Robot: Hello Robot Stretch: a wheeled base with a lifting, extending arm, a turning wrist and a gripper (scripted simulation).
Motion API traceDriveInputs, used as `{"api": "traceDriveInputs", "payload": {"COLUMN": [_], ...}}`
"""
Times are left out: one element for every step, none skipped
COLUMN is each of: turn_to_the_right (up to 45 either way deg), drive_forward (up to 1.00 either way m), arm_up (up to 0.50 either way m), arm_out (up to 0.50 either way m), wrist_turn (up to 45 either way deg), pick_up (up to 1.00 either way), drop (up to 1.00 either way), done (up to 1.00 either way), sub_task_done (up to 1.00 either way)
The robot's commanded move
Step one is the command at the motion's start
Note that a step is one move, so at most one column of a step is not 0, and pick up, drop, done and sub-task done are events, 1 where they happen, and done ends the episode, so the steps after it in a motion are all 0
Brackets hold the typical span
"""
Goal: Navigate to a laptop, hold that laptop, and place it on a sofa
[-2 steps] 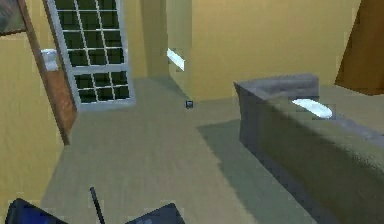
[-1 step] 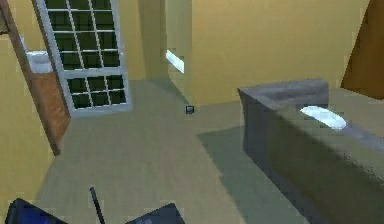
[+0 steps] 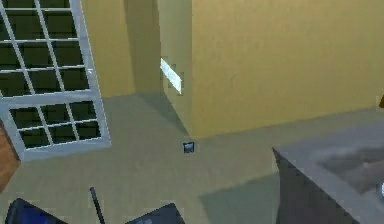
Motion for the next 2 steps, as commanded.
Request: {"api": "traceDriveInputs", "payload": {"turn_to_the_right": [6.0, 0.0], "drive_forward": [0.00, 0.45], "arm_up": [0.00, 0.00], "arm_out": [0.00, 0.00], "wrist_turn": [0.0, 0.0], "pick_up": [0.00, 0.00], "drop": [0.00, 0.00], "done": [0.00, 0.00], "sub_task_done": [0.00, 0.00]}}
